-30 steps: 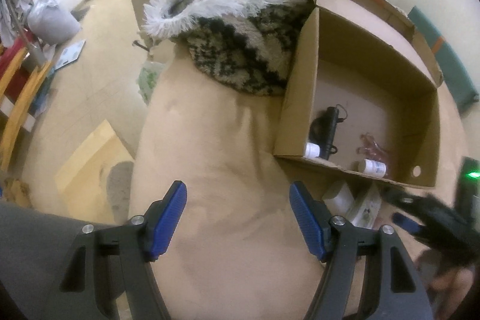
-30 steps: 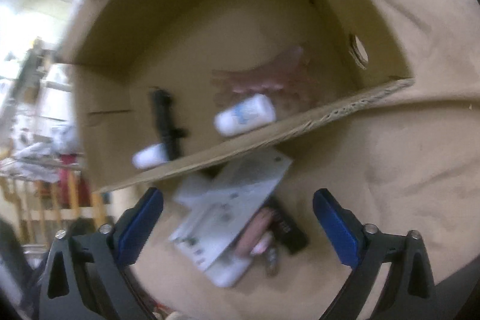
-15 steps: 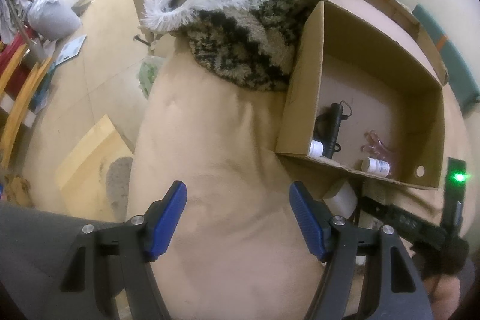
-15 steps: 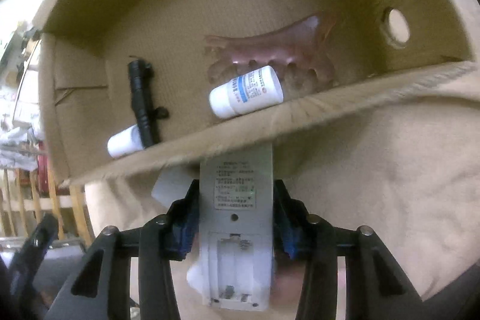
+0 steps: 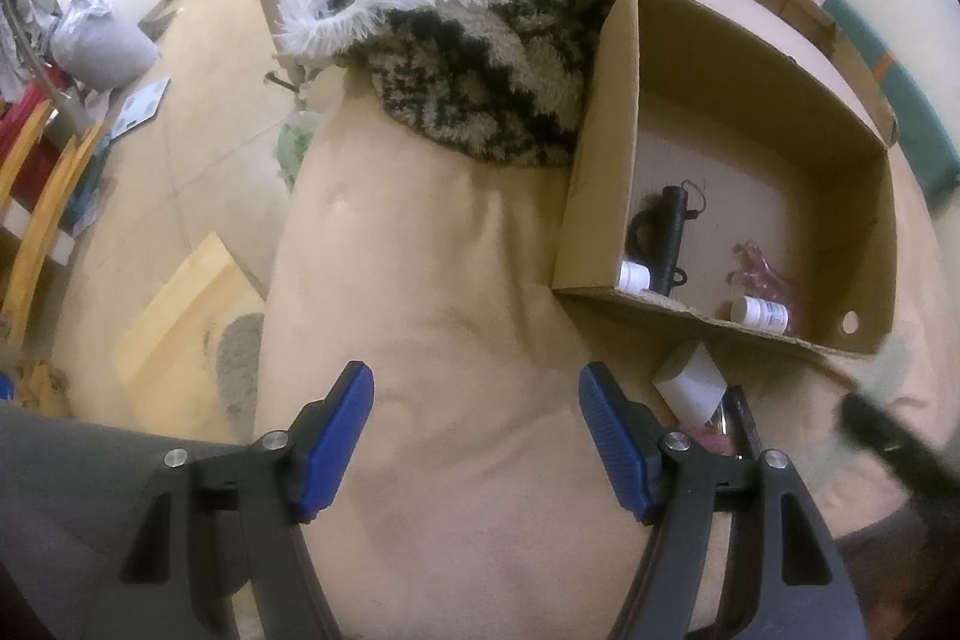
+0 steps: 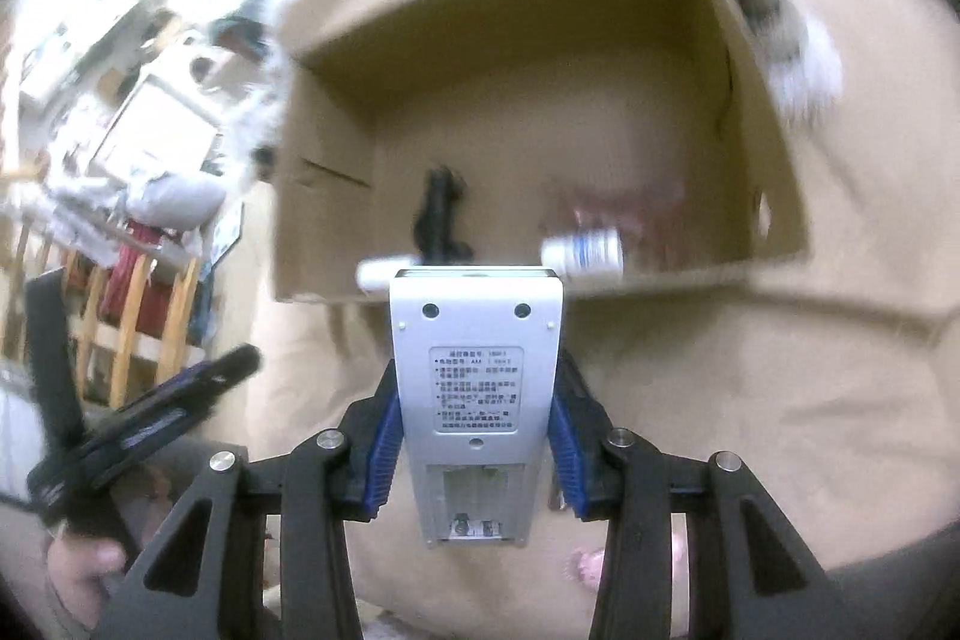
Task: Organize rigid objects
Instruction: 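Carry the device toward the box with the right gripper while the left gripper grasps the white earbud case, then lower the earbud case into the box with the left gripper while the right gripper lowers the device in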
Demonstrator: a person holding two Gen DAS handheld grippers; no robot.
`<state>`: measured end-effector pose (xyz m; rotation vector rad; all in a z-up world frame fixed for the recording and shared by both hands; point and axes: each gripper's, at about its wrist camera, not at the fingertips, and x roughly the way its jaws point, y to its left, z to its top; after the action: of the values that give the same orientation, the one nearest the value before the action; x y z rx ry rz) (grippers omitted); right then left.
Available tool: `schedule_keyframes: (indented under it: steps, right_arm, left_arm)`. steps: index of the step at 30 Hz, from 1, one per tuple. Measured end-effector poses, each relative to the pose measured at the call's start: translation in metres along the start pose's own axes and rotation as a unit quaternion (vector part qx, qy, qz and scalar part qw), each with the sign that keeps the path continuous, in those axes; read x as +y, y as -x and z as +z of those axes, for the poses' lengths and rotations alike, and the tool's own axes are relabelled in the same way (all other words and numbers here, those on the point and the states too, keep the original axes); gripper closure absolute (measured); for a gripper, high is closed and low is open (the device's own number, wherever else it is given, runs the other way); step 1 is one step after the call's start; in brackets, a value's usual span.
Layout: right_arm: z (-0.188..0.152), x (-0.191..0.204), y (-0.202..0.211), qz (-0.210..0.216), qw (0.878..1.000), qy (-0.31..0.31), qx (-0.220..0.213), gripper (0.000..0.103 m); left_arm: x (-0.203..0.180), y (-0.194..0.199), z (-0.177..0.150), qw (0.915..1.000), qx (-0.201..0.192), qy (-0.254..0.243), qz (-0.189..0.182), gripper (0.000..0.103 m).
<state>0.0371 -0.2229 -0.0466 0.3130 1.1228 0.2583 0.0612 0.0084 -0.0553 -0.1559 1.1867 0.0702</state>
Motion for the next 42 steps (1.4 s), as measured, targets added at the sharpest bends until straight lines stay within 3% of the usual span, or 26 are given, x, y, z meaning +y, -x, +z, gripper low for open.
schedule_keyframes:
  steps: [5, 9, 13, 20, 30, 34, 36, 42]
  right_arm:
    - [0.023, 0.0, 0.046, -0.029, 0.995, 0.063, -0.076, 0.058]
    - [0.03, -0.013, 0.05, -0.038, 0.993, 0.064, -0.091, 0.058]
    - [0.032, -0.03, 0.031, -0.028, 0.997, 0.026, -0.068, 0.058]
    - [0.034, -0.037, 0.018, -0.026, 0.998, 0.014, -0.047, 0.058]
    - [0.035, -0.05, 0.025, -0.009, 0.999, -0.006, -0.047, 0.058]
    - [0.036, -0.05, 0.024, -0.007, 0.999, -0.004, -0.044, 0.058]
    - [0.036, -0.05, 0.024, -0.005, 0.999, -0.003, -0.043, 0.058]
    - [0.037, -0.05, 0.022, -0.004, 0.999, -0.002, -0.04, 0.058]
  left_arm:
    - [-0.01, -0.009, -0.006, 0.9993, 0.023, -0.024, -0.016, 0.035]
    - [-0.021, -0.016, -0.016, 0.997, 0.044, -0.047, -0.043, 0.035]
    - [-0.05, -0.023, -0.033, 0.9887, 0.071, -0.115, -0.065, 0.035]
    - [-0.103, -0.032, -0.06, 0.9732, 0.097, -0.193, -0.078, 0.035]
    - [-0.15, -0.062, -0.077, 0.959, 0.121, -0.252, -0.046, 0.036]
    - [-0.152, -0.07, -0.081, 0.9559, 0.123, -0.264, -0.039, 0.056]
    - [-0.154, -0.068, -0.083, 0.9541, 0.112, -0.275, -0.039, 0.061]
    - [-0.152, -0.057, -0.09, 0.9507, 0.102, -0.291, -0.034, 0.062]
